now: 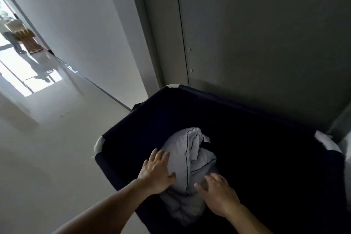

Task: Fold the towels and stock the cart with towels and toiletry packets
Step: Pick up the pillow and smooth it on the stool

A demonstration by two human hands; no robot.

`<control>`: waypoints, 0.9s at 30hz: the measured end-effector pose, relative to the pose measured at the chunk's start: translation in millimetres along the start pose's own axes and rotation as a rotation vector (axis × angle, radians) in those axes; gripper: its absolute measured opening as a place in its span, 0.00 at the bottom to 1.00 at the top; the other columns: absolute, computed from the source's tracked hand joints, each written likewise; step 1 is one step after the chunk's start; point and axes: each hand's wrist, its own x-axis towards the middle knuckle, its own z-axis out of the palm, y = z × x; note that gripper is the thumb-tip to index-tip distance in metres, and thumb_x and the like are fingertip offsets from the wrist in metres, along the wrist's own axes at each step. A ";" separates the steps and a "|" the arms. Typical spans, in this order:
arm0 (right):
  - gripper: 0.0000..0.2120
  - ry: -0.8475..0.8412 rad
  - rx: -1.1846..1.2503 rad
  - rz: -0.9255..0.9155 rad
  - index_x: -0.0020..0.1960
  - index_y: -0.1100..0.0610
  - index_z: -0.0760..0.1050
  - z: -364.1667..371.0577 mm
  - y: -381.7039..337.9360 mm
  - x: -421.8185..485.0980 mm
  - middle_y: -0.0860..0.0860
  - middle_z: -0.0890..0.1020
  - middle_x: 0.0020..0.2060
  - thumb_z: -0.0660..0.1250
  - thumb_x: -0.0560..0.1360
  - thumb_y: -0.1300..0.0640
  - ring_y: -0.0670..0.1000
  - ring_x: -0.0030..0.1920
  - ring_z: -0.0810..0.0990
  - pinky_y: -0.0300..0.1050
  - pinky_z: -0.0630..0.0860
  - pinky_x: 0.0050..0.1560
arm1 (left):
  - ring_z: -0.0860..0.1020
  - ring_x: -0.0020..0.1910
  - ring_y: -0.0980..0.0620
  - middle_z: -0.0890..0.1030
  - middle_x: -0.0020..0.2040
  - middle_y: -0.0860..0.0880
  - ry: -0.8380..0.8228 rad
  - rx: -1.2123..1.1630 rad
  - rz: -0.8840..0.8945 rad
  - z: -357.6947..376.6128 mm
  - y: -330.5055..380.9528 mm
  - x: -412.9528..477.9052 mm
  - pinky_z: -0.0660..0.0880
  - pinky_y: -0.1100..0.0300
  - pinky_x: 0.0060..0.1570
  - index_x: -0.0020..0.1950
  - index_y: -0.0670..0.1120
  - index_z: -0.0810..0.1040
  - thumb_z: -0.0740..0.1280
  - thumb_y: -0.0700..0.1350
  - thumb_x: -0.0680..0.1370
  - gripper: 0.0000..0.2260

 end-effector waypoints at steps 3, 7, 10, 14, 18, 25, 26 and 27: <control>0.28 0.004 0.045 0.095 0.72 0.50 0.66 1.9 0.6 41.4 0.50 0.66 0.73 0.54 0.79 0.35 0.54 0.75 0.62 0.54 0.66 0.71 | 0.42 0.80 0.46 0.49 0.81 0.50 -0.063 0.002 0.046 7.9 -12.8 63.5 0.51 0.48 0.78 0.81 0.48 0.48 0.61 0.61 0.78 0.38; 0.26 -0.016 0.132 0.224 0.71 0.52 0.67 18.7 -8.7 106.8 0.53 0.69 0.71 0.55 0.79 0.38 0.55 0.71 0.67 0.50 0.69 0.68 | 0.46 0.80 0.45 0.50 0.81 0.50 -0.164 -0.003 0.130 28.7 -33.3 161.8 0.56 0.47 0.77 0.81 0.48 0.47 0.60 0.62 0.78 0.38; 0.31 -0.031 0.258 0.327 0.72 0.54 0.67 39.2 -17.2 163.1 0.54 0.71 0.70 0.55 0.79 0.34 0.54 0.68 0.70 0.48 0.70 0.66 | 0.52 0.79 0.44 0.53 0.81 0.47 -0.258 -0.043 0.193 50.3 -50.6 238.5 0.60 0.47 0.75 0.81 0.46 0.48 0.61 0.62 0.79 0.38; 0.42 -0.040 0.537 0.446 0.79 0.54 0.57 78.1 -18.8 238.5 0.50 0.66 0.75 0.63 0.75 0.31 0.52 0.72 0.67 0.45 0.65 0.72 | 0.56 0.78 0.45 0.55 0.80 0.44 -0.360 -0.198 0.196 85.5 -73.3 319.1 0.56 0.53 0.76 0.81 0.43 0.47 0.62 0.58 0.81 0.37; 0.58 0.027 0.680 0.531 0.81 0.54 0.46 116.9 -4.0 326.1 0.52 0.60 0.78 0.71 0.66 0.28 0.53 0.74 0.64 0.47 0.63 0.74 | 0.58 0.78 0.44 0.55 0.80 0.42 -0.373 -0.243 0.163 116.3 -90.3 388.0 0.55 0.52 0.76 0.81 0.42 0.45 0.62 0.58 0.81 0.38; 0.72 0.146 0.921 0.634 0.80 0.55 0.34 168.0 30.7 444.5 0.52 0.51 0.81 0.78 0.58 0.30 0.54 0.77 0.58 0.43 0.68 0.67 | 0.70 0.67 0.50 0.68 0.73 0.48 -0.448 -0.452 0.118 176.1 -78.0 468.4 0.65 0.63 0.59 0.80 0.44 0.55 0.63 0.61 0.80 0.36; 0.71 0.160 0.949 0.650 0.81 0.54 0.35 175.7 32.9 451.2 0.52 0.53 0.80 0.79 0.58 0.32 0.54 0.76 0.61 0.44 0.73 0.65 | 0.72 0.63 0.51 0.71 0.69 0.51 -0.467 -0.497 0.105 184.6 -73.7 472.0 0.68 0.61 0.58 0.79 0.45 0.59 0.63 0.61 0.79 0.34; 0.69 0.175 0.959 0.673 0.81 0.55 0.36 184.0 34.7 455.6 0.53 0.56 0.79 0.79 0.59 0.33 0.54 0.75 0.64 0.47 0.77 0.62 | 0.75 0.61 0.51 0.74 0.68 0.51 -0.491 -0.533 0.091 193.5 -69.7 474.5 0.71 0.59 0.57 0.77 0.46 0.63 0.64 0.61 0.79 0.32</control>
